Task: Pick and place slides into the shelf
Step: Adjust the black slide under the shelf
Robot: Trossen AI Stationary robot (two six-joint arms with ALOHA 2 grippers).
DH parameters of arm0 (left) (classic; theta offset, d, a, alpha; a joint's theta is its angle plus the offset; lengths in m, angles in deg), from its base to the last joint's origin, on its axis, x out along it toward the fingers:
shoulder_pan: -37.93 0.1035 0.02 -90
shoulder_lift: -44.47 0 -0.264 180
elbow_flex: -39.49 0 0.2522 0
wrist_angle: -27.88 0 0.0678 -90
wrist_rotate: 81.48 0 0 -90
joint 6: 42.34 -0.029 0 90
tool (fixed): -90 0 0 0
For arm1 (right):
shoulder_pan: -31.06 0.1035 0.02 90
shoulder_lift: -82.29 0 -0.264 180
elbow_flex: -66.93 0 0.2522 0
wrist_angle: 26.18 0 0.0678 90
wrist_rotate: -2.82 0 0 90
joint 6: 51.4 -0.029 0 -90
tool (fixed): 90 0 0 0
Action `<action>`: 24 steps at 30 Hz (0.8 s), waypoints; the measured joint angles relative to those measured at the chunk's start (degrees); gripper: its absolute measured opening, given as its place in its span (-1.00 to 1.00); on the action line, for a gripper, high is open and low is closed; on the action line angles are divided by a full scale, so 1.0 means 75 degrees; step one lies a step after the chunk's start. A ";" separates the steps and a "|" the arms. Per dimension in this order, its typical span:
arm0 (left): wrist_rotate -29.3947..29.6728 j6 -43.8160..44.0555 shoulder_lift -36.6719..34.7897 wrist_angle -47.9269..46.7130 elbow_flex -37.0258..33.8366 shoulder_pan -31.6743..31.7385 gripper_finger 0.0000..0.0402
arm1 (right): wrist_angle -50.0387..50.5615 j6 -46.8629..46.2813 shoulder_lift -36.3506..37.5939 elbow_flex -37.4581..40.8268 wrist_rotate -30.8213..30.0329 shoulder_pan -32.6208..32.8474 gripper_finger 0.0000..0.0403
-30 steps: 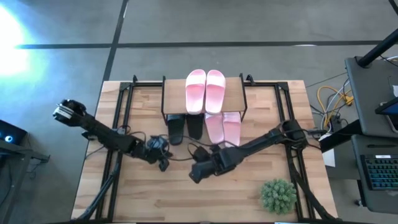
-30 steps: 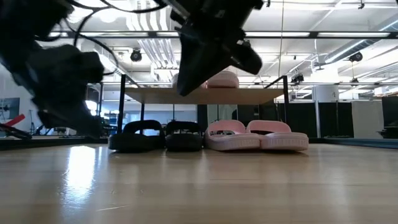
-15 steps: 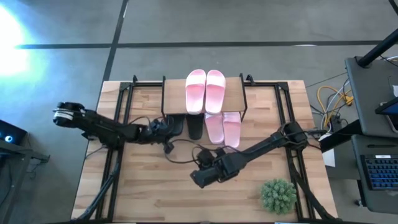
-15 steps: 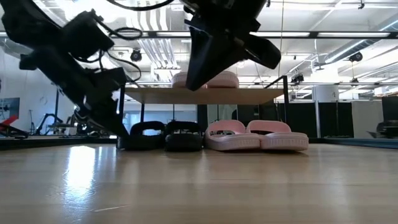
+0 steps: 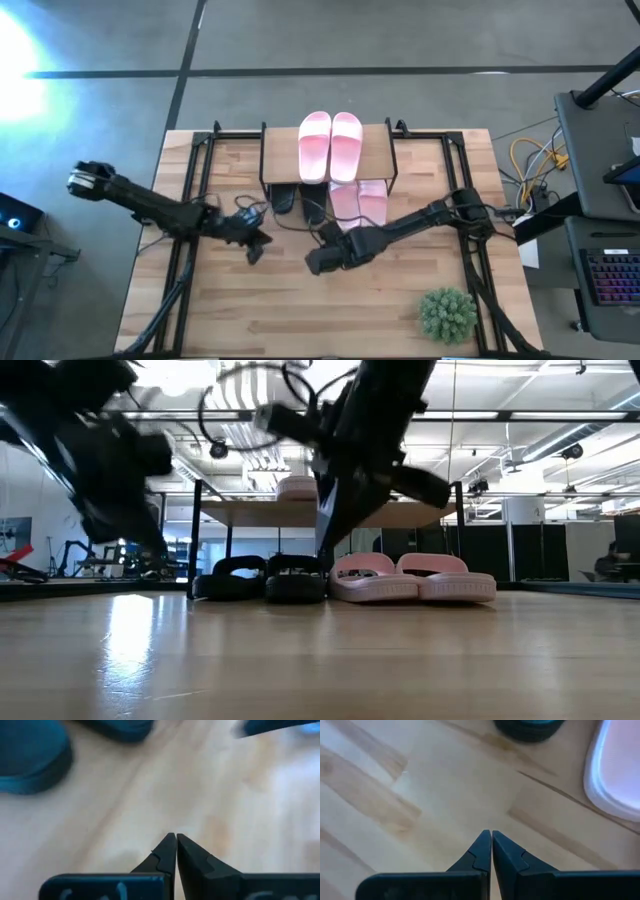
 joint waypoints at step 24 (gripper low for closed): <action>0.1227 0.0954 -0.2510 -0.0228 -0.0132 -0.1821 -1.00 | -0.1928 0.3381 -0.0755 0.0160 0.0201 -0.1985 -0.96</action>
